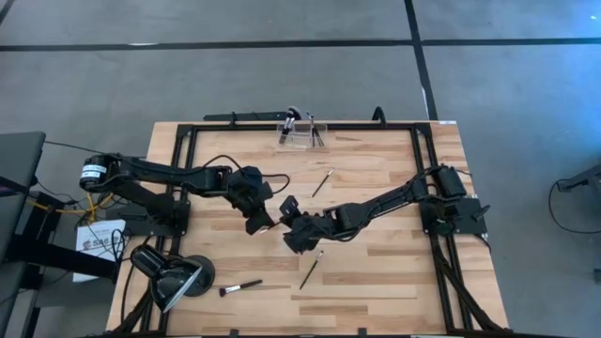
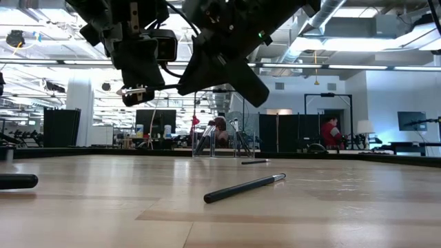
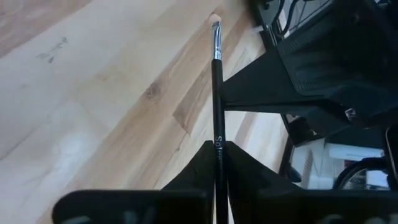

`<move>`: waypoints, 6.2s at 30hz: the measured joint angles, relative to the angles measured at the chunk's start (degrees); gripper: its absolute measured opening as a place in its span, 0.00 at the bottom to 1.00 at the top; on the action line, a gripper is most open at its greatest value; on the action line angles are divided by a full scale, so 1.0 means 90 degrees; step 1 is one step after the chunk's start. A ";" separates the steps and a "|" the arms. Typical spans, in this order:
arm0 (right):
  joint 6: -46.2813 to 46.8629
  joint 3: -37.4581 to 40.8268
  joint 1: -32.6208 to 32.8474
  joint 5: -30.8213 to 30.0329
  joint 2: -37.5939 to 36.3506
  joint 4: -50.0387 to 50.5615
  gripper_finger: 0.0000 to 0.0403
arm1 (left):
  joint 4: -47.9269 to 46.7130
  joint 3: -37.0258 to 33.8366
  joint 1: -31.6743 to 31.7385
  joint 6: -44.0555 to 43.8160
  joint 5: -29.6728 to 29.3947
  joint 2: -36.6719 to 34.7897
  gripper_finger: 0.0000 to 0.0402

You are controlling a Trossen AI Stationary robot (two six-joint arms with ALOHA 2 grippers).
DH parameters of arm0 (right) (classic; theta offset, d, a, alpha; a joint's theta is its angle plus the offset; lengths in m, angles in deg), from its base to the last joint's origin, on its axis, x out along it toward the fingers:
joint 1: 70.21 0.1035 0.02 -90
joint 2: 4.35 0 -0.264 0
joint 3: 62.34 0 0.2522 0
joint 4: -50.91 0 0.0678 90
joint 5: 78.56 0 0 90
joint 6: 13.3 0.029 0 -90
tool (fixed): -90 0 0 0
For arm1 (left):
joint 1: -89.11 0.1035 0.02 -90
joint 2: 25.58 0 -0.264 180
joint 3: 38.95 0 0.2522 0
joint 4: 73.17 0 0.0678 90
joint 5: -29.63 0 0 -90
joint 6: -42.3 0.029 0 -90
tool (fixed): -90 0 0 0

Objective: Sort items
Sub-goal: Put the eyeshadow brush into the right section of the transparent organizer

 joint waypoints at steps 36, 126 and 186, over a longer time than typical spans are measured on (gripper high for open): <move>0.5374 0.4699 -0.0354 0.0524 -0.2900 -0.5546 0.02 | 0.7593 -0.2238 0.0089 0.4004 -0.1018 -0.1521 0.23; 0.5653 0.3883 -0.1244 0.2635 -0.1039 -0.7320 0.27 | 0.5576 -0.0758 -0.0114 0.3602 -0.1409 0.0478 0.05; 0.6287 0.3881 -0.5295 0.3115 -0.1037 -0.7187 0.02 | 0.5973 -0.1807 0.0350 0.3078 -0.2716 -0.1190 0.61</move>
